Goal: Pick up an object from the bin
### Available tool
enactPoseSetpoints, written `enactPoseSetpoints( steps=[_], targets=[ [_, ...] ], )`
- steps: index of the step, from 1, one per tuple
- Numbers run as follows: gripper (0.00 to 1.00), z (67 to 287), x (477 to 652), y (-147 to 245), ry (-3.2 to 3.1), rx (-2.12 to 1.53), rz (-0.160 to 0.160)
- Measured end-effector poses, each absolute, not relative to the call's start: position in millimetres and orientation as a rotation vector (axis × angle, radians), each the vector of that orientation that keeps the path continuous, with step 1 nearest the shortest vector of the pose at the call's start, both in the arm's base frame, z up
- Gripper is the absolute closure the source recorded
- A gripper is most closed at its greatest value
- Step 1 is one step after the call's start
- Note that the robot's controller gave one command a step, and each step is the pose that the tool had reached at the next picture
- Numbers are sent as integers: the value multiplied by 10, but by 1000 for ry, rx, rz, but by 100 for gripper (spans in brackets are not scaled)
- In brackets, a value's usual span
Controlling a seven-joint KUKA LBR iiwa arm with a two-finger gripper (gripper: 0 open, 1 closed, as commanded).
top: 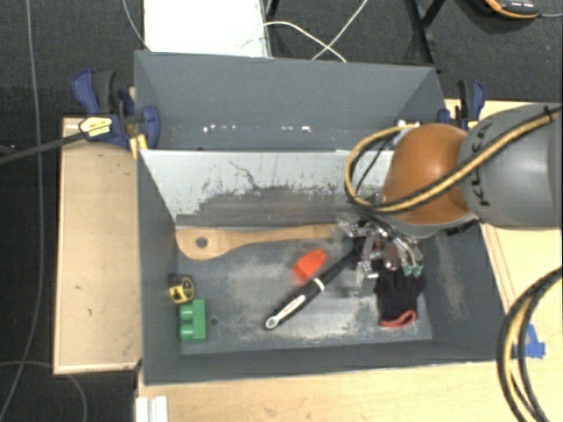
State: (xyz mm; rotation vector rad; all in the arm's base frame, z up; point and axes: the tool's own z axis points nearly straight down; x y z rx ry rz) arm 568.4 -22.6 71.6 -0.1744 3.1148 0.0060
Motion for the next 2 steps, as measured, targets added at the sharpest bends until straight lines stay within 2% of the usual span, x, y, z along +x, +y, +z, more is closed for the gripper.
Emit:
enactPoseSetpoints(
  steps=[1,2],
  targets=[
    [100,699,5505,-231,3138,85,4],
    [100,699,5505,-231,3138,85,4]
  ],
)
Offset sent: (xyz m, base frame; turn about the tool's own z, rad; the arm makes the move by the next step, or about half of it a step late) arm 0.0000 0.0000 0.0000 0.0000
